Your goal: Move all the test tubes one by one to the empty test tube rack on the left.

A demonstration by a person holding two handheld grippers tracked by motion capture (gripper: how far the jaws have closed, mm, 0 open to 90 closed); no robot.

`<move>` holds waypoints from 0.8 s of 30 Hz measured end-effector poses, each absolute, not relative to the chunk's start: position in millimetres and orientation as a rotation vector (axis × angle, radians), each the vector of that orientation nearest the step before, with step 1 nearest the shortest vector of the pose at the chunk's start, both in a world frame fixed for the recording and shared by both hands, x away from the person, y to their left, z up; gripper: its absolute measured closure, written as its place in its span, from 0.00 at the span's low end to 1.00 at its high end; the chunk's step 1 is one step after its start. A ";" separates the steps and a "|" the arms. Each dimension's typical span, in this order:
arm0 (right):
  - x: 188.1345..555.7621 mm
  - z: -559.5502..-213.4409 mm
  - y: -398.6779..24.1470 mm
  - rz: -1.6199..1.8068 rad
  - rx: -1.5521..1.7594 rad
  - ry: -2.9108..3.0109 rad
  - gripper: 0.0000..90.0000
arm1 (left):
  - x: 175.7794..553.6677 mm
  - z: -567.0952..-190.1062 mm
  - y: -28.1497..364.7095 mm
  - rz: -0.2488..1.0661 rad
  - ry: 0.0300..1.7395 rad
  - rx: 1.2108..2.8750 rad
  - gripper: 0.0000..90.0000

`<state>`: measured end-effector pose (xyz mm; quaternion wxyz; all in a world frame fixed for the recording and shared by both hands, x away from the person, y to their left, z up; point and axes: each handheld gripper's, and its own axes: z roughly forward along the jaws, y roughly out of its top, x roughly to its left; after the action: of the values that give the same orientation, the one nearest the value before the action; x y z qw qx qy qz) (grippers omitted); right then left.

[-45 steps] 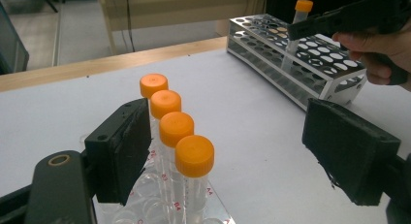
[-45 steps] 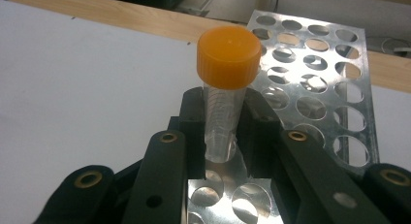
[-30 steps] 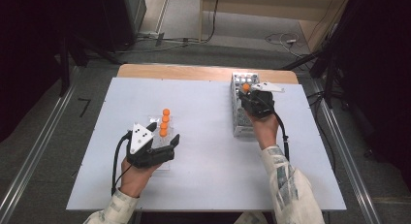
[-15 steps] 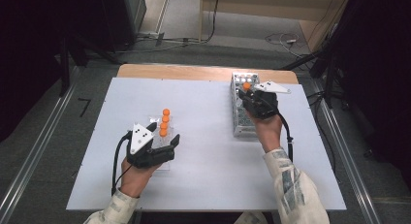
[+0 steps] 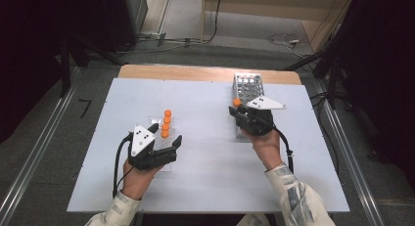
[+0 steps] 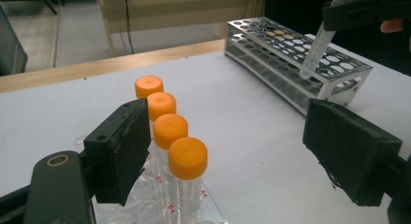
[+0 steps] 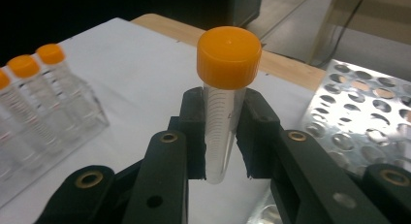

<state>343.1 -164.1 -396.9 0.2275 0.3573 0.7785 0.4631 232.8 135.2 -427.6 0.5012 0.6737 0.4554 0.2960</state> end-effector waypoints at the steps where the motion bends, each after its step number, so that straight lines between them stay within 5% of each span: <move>1: 340.0 -398.2 -162.4 1.279 0.972 2.158 0.79 | 232.9 -427.7 134.8 0.712 1.099 1.632 0.20; 24: 302.4 -429.3 -131.4 1.299 0.836 2.337 0.79 | 230.0 -425.2 130.7 0.647 1.067 1.618 0.20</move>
<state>302.4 -131.4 -429.3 0.1693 0.2940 0.8222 0.4571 230.0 130.7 -425.2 0.5219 0.6754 0.4454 0.2702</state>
